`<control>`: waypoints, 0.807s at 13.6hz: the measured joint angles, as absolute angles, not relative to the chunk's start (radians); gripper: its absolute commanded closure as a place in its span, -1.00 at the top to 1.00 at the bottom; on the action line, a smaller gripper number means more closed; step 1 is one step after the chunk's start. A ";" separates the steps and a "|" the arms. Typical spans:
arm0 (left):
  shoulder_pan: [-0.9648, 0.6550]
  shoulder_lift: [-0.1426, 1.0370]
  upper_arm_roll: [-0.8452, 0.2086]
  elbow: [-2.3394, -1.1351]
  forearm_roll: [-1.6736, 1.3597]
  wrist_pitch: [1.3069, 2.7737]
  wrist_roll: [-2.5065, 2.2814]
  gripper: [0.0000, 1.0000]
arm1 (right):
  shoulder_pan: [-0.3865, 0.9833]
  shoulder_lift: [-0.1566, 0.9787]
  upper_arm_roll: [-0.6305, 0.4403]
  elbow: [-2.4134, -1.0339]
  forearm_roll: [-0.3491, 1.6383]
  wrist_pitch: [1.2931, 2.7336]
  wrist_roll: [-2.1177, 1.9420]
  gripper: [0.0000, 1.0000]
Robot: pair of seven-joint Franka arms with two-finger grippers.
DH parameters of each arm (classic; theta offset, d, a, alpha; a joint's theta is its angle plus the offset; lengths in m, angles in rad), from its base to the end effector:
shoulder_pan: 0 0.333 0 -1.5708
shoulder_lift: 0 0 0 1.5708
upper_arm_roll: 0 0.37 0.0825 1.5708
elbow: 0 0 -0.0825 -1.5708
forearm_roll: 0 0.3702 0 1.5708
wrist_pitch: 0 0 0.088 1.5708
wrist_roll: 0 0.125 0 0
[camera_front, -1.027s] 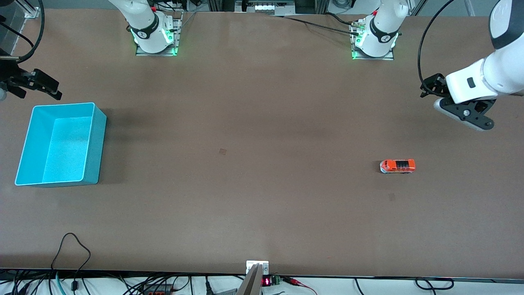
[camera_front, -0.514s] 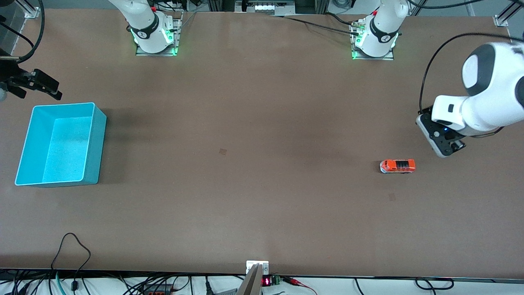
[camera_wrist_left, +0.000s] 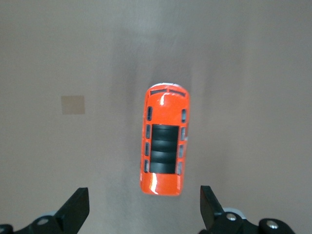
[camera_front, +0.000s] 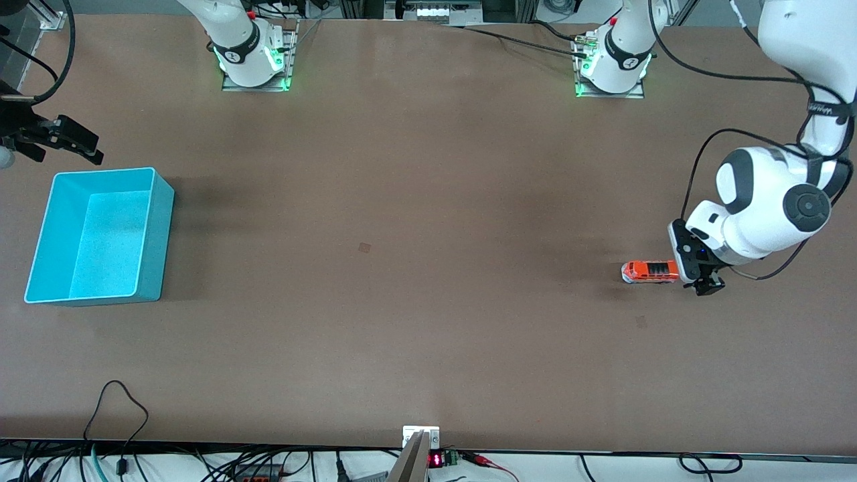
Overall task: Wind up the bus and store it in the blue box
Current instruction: 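Lower the left gripper over the orange toy bus, then close the left gripper around the orange bus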
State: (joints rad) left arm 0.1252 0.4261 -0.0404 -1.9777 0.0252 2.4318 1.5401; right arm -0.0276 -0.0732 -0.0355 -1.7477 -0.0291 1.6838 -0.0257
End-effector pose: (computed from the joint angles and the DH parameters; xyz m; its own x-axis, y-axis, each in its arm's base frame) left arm 0.6272 0.0553 0.2951 0.1003 -0.9950 0.0006 -0.9946 -0.1003 -0.0285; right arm 0.5199 -0.0369 0.6276 0.9994 -0.0340 0.0085 -0.0343 -0.9991 0.0266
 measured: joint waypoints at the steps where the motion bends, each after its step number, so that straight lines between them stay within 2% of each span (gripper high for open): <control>1: 0.126 0.439 -0.041 -1.994 0.025 2.475 1.549 1.00 | -0.028 -0.066 -0.035 -1.748 -0.029 1.688 -0.026 1.00; 7: 0.121 0.453 -0.082 -2.028 0.025 2.509 1.555 1.00 | -0.028 -0.051 -0.036 -1.748 -0.023 1.700 -0.025 1.00; 8: 0.121 0.453 -0.090 -2.032 0.025 2.511 1.555 0.88 | -0.028 -0.051 -0.036 -1.748 -0.023 1.700 -0.025 1.00; 11: 0.125 0.463 -0.092 -2.040 0.025 2.529 1.555 0.21 | -0.028 -0.060 -0.036 -1.747 -0.023 1.699 -0.025 1.00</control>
State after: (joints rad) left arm 0.1246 0.4632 -0.0918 -2.0399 0.0251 2.5286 1.5550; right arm -0.0283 -0.0599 -0.0360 -1.7474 -0.0230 1.6995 -0.0251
